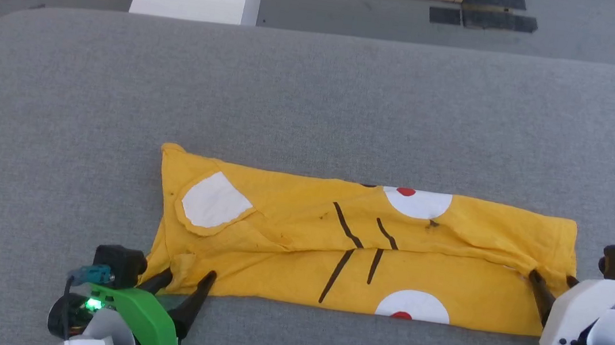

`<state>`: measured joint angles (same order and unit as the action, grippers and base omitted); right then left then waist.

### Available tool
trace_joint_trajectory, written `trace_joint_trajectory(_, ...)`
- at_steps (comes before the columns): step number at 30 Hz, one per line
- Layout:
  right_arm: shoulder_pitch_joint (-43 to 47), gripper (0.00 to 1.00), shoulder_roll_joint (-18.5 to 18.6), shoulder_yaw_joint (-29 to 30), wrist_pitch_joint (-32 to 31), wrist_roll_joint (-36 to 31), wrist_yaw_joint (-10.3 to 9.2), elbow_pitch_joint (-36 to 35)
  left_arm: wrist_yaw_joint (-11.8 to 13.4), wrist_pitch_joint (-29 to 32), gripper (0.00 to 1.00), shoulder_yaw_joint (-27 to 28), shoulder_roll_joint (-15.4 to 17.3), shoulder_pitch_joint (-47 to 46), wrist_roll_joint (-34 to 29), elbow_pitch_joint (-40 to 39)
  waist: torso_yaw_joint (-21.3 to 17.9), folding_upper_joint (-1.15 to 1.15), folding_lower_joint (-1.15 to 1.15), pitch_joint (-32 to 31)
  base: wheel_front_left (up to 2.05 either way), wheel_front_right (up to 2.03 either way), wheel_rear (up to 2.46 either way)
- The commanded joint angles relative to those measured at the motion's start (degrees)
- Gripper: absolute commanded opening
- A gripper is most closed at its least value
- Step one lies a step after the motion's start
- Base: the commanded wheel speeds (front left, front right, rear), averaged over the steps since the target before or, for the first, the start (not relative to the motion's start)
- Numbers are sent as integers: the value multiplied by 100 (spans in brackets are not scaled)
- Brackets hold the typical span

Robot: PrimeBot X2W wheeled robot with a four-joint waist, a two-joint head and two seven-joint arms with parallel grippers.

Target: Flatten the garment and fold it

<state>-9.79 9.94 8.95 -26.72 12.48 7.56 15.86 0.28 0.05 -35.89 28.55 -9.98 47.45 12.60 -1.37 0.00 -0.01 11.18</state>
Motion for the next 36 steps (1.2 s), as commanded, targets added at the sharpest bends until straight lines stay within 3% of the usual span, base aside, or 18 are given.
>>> trace_joint_trajectory(1, 134, 100, -19, 40, -27, -6, -8, -16, 39, -40, 100, 7, -2, 32, -17, 128, 3, 0, 1, -134, 0, 0, 0)
trace_joint_trajectory(5, 347, 100, -60, 220, -34, 61, -8, -257, 168, -330, 100, 138, -54, 137, 3, 167, 49, 0, 1, -314, 0, 0, 0)
trace_joint_trajectory(10, 654, 100, -212, 454, 134, 186, -8, -745, 550, -1142, 100, 480, -123, 161, -218, 155, 114, 0, 1, -444, 0, 0, 0)
trace_joint_trajectory(15, 796, 100, -416, 668, 466, 281, -8, -1092, 1010, -1490, 100, 1028, -325, 58, -716, -37, 167, 0, 1, -499, 0, 0, 0)
trace_joint_trajectory(19, 745, 100, -558, 836, 606, 301, -8, -1124, 1123, -1502, 100, 1774, -663, -26, -1483, -519, 200, 0, 1, -497, 0, 0, 0)
trace_joint_trajectory(25, 483, 100, -678, 1084, 468, 364, -8, -761, 838, -1503, 100, 2511, -1198, -12, -2421, -710, 192, 0, 1, -487, 0, 0, 0)
trace_joint_trajectory(31, -4, 100, -703, 1369, -16, 404, -8, 107, 377, -1504, 100, 2971, -1640, -11, -2870, -576, 151, 0, 1, -489, 0, 0, 0)
trace_joint_trajectory(36, -454, 100, -705, 1563, -557, -33, -8, 875, -17, -1504, 100, 3269, -2016, 4, -3196, -384, 196, 0, 1, -496, 0, 0, 0)
